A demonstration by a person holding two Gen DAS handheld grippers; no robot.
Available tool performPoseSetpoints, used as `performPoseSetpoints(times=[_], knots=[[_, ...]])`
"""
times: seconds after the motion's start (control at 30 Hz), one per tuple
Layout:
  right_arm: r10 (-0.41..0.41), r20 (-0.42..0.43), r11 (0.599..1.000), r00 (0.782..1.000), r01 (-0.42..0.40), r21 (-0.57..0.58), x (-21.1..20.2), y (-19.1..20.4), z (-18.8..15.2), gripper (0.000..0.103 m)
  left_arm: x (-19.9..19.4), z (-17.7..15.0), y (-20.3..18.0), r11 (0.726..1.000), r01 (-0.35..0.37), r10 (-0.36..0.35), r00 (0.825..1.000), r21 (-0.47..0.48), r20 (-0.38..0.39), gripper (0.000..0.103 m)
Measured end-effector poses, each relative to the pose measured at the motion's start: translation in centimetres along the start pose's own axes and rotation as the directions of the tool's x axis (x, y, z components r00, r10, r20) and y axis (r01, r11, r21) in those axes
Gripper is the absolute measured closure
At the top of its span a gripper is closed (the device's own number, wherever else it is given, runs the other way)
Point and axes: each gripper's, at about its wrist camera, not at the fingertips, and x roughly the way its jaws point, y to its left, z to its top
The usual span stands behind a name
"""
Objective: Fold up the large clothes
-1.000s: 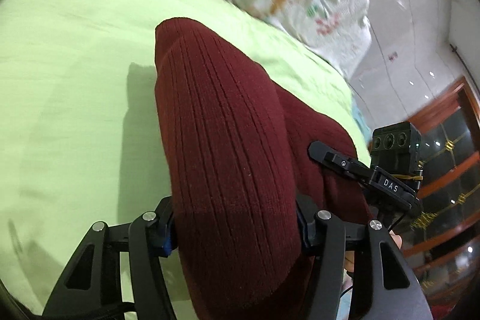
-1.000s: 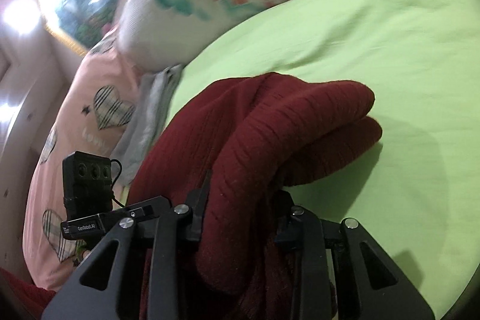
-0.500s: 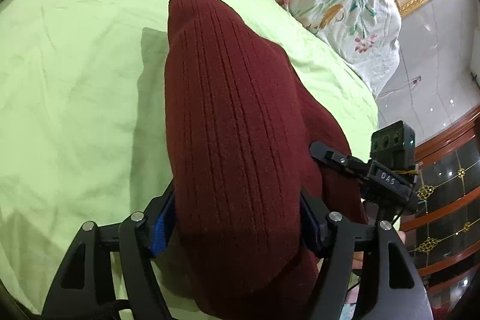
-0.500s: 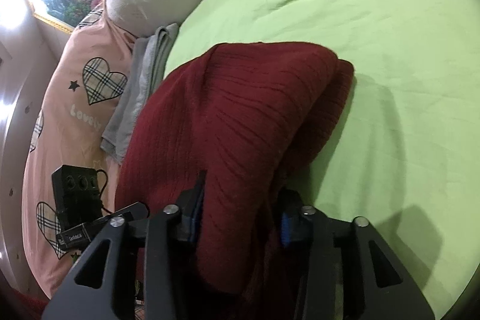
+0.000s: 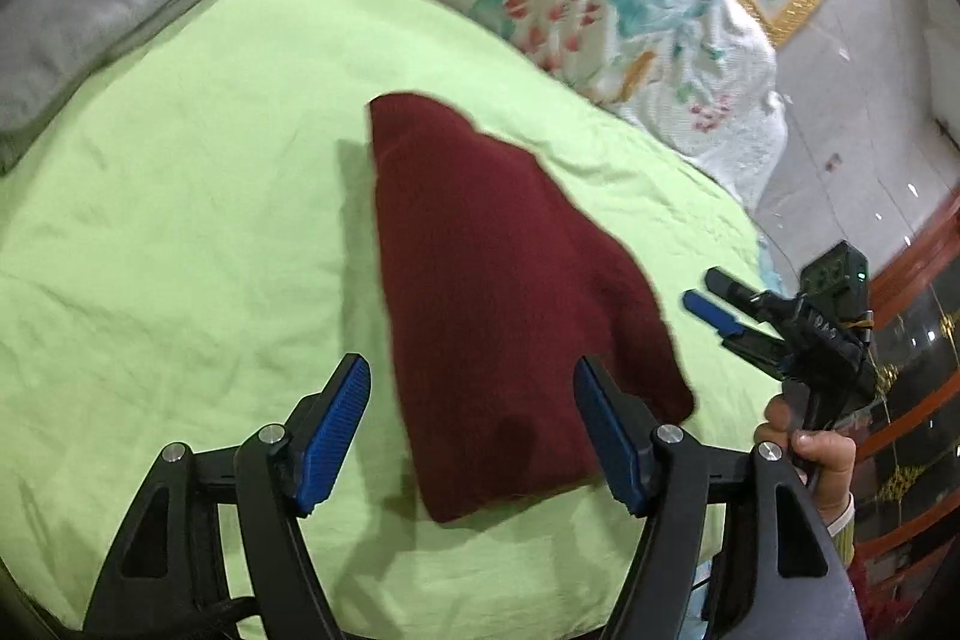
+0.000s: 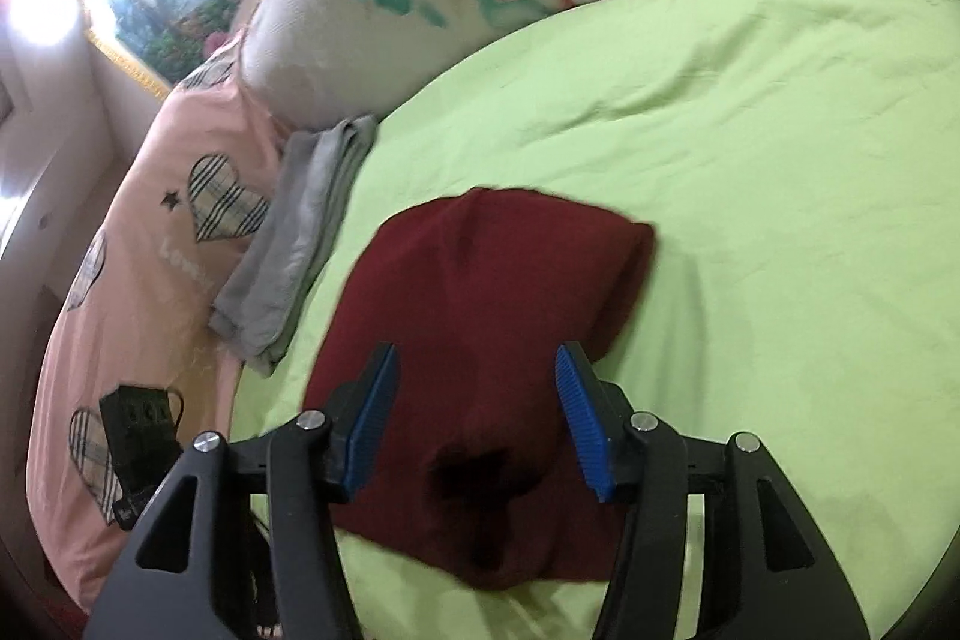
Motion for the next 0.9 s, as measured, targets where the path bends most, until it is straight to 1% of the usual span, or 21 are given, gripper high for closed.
performPoseSetpoints(times=[0.03, 0.1, 0.13, 0.17, 0.2, 0.23, 0.27, 0.3, 0.33, 0.37, 0.43, 0.5, 0.6, 0.7, 0.77, 0.83, 0.87, 0.9], knots=[[-0.002, -0.028, 1.000, 1.000, 0.002, -0.021, 0.2, 0.7, -0.5, 0.048, -0.3, 0.1, -0.5, 1.000, 0.015, -0.015, 1.000, 0.014, 0.010, 0.033], [-0.017, -0.061, 0.999, 0.998, 0.015, -0.040, 0.9, 1.6, -1.7, 0.048, -0.9, 0.3, -2.0, 0.996, 0.068, -0.070, 0.997, 0.058, 0.029, 0.033], [-0.039, -0.084, 0.998, 0.996, 0.035, -0.042, 1.6, 1.7, -2.2, 0.049, -0.9, 0.2, -2.5, 0.993, 0.092, -0.094, 0.995, 0.079, 0.030, 0.033], [-0.062, -0.098, 0.997, 0.993, 0.057, -0.050, 2.2, 1.9, -2.6, 0.064, -0.8, 0.1, -2.9, 0.990, 0.100, -0.103, 0.994, 0.095, 0.026, 0.033], [-0.106, -0.119, 0.993, 0.987, 0.098, -0.072, 3.0, 1.8, -2.9, 0.091, -0.5, 0.0, -3.3, 0.988, 0.109, -0.112, 0.994, 0.110, 0.017, 0.033], [-0.124, -0.124, 0.990, 0.985, 0.115, -0.077, 3.2, 1.7, -3.0, 0.098, 0.0, -0.1, -3.6, 0.985, 0.116, -0.117, 0.993, 0.124, 0.001, 0.035], [-0.126, -0.110, 0.990, 0.986, 0.119, -0.073, 3.0, 1.5, -2.9, 0.098, 0.6, -0.2, -4.0, 0.985, 0.112, -0.110, 0.994, 0.134, -0.026, 0.036], [-0.121, -0.078, 0.991, 0.990, 0.116, -0.072, 2.5, 1.4, -2.8, 0.098, 1.1, -0.4, -4.1, 0.982, 0.120, -0.114, 0.992, 0.143, -0.048, 0.036], [-0.133, -0.045, 0.989, 0.990, 0.129, -0.076, 1.8, 1.3, -2.7, 0.098, 1.6, -0.7, -4.3, 0.979, 0.137, -0.126, 0.989, 0.151, -0.078, 0.036], [-0.147, -0.032, 0.987, 0.989, 0.144, -0.075, 1.5, 1.1, -2.6, 0.098, 2.3, -1.1, -4.3, 0.980, 0.127, -0.112, 0.989, 0.155, -0.101, 0.037], [-0.155, -0.047, 0.987, 0.987, 0.153, -0.051, 1.5, -0.1, -3.0, 0.098, 3.5, -2.1, -4.5, 0.980, 0.072, -0.048, 0.990, 0.184, -0.135, 0.037], [-0.171, -0.095, 0.985, 0.981, 0.169, -0.027, 2.5, -1.6, -4.2, 0.098, 4.0, -2.9, -4.6, 0.977, 0.033, -0.004, 0.991, 0.212, -0.135, 0.036], [-0.163, -0.135, 0.986, 0.977, 0.165, 0.002, 3.7, -2.6, -5.5, 0.098, 4.1, -3.2, -4.3, 0.978, 0.040, -0.011, 0.990, 0.204, -0.143, 0.035], [-0.123, -0.144, 0.989, 0.982, 0.133, 0.062, 3.4, -3.4, -5.8, 0.095, 3.7, -3.1, -4.0, 0.979, 0.056, -0.024, 0.987, 0.199, -0.157, 0.035], [-0.123, -0.113, 0.988, 0.986, 0.132, 0.078, 2.1, -3.0, -5.4, 0.094, 2.9, -2.9, -4.0, 0.978, 0.069, -0.037, 0.986, 0.197, -0.161, 0.035], [-0.159, -0.042, 0.985, 0.986, 0.161, 0.062, 0.0, -2.0, -4.5, 0.094, 1.7, -2.4, -3.9, 0.978, 0.094, -0.067, 0.987, 0.186, -0.145, 0.035], [-0.166, 0.007, 0.985, 0.986, 0.166, 0.047, -1.0, -1.1, -3.9, 0.094, 1.2, -1.9, -3.8, 0.979, 0.102, -0.081, 0.989, 0.174, -0.127, 0.035], [-0.156, 0.050, 0.987, 0.987, 0.154, 0.035, -1.8, -0.2, -3.3, 0.094, 0.8, -1.5, -3.7, 0.981, 0.114, -0.097, 0.989, 0.158, -0.111, 0.035]])
